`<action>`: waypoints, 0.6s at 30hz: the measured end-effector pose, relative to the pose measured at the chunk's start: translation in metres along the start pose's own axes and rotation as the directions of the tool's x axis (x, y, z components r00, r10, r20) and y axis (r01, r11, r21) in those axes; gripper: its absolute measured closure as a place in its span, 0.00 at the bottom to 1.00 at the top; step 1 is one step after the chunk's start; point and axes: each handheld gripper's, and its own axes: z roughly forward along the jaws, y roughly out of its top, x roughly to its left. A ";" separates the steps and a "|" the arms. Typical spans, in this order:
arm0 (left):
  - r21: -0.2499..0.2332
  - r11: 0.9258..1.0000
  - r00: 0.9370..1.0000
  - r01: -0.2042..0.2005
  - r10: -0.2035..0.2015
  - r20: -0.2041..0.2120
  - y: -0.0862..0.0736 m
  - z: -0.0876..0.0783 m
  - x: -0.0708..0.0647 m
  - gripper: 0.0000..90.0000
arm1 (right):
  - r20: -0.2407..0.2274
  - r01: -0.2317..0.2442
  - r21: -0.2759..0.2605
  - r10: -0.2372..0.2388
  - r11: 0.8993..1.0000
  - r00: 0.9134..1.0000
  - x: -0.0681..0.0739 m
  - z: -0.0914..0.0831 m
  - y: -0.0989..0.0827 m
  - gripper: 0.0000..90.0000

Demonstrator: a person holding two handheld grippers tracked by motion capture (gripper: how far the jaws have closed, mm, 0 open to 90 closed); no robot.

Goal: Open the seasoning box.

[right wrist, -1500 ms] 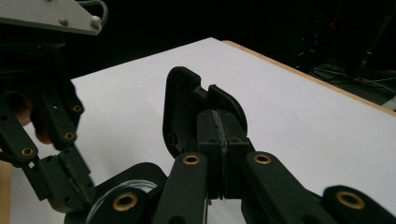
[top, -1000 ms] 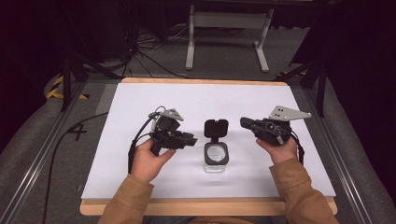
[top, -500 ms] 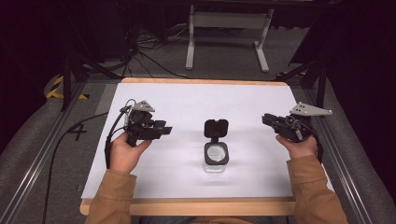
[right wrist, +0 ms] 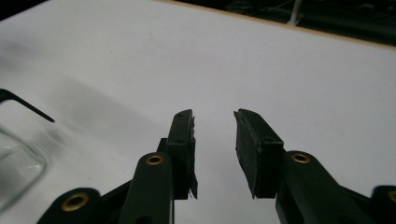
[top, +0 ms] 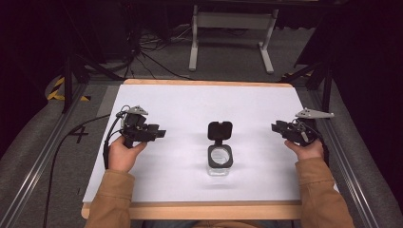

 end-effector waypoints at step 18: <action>0.088 0.996 0.999 -0.008 0.012 -0.041 -0.020 0.036 0.012 0.56 | 0.039 0.013 0.134 -0.018 0.991 0.999 -0.014 0.036 -0.030 0.67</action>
